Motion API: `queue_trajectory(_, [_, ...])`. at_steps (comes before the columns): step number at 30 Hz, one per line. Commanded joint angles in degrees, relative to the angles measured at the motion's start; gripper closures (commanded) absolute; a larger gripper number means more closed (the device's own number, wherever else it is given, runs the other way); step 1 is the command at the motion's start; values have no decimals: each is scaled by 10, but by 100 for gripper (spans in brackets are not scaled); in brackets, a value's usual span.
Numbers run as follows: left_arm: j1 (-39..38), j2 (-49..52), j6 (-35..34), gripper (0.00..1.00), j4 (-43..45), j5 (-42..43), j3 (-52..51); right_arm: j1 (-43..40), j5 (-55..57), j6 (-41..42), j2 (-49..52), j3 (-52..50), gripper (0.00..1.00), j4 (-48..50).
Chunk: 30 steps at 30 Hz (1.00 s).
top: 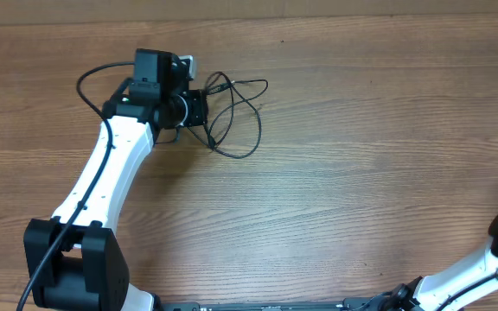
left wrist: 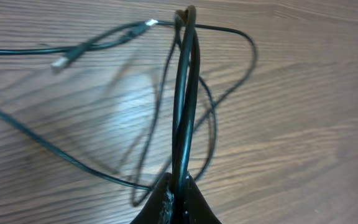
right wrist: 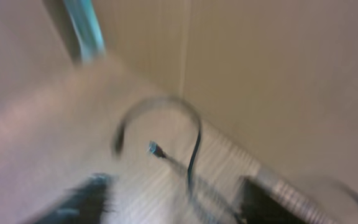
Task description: Untangle cables
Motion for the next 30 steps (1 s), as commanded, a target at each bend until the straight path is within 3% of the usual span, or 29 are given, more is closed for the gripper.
queue_trajectory(1, [-6,-2,-4,96,2,32,4,18,-42,49,-26,2,14,-9])
queue_trajectory(3, [-6,-2,-4,96,0,35,4,27,-71,66,-51,2,2,-22])
queue_trajectory(10, [-6,-2,-3,92,-3,92,4,80,-215,120,-151,2,0,-110])
queue_trajectory(12, [-6,-2,-3,75,-10,92,4,108,-247,130,-176,2,0,-124])
queue_trajectory(15, [-6,-2,-3,62,-20,93,4,156,-256,138,-201,2,0,-131])
queue_trajectory(17, [-6,-2,-4,32,-27,93,4,193,-256,138,-210,2,0,-140])
queue_trajectory(18, [-6,-2,-4,0,-33,93,4,219,-255,138,-211,2,0,-147])
queue_trajectory(30, [-6,-2,-40,1,-28,92,4,369,-256,139,-206,-6,0,-181])
